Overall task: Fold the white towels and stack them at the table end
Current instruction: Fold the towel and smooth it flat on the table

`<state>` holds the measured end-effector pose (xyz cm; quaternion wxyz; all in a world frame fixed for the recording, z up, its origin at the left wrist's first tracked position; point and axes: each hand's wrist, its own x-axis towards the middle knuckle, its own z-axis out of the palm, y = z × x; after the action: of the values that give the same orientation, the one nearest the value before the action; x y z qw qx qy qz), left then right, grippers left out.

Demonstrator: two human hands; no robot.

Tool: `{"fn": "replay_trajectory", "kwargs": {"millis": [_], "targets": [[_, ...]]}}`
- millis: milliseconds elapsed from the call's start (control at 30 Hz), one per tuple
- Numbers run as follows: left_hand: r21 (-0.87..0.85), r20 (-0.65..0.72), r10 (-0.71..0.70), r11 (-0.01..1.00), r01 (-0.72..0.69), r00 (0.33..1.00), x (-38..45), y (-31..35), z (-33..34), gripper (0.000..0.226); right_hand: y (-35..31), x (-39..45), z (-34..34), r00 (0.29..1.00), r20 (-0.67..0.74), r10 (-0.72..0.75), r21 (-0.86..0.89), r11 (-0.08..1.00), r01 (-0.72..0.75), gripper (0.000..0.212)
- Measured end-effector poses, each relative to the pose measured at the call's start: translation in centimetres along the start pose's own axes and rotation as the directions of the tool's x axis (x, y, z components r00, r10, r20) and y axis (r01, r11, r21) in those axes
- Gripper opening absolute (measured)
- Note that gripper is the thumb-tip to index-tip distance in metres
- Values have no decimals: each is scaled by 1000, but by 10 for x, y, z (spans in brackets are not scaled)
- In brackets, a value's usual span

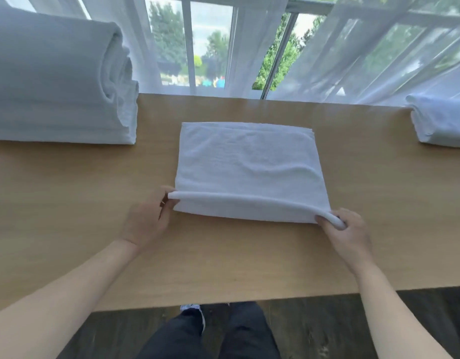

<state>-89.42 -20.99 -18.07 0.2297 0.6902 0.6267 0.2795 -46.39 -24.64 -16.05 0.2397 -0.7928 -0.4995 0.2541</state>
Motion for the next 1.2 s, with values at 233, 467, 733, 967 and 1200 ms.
{"fn": "replay_trajectory", "kwargs": {"millis": [233,467,733,967,1200], "targets": [[-251,-194,-193,957,142,962,92,34,8,17,-48,93,-36,995,92,23,560,826,-71,18],[-154,-226,-449,893,424,864,181,24,35,18,-87,212,7,993,100,55,443,892,-94,24],[27,-204,-535,834,551,820,201,1,69,32,-75,245,52,998,25,50,-38,998,-49,26],[307,-38,20,952,-7,999,177,92,138,51,-112,174,108,843,106,-527,-293,794,533,45],[531,210,-185,846,47,960,182,44,123,64,-81,201,106,895,341,-288,-500,750,432,64]]}}
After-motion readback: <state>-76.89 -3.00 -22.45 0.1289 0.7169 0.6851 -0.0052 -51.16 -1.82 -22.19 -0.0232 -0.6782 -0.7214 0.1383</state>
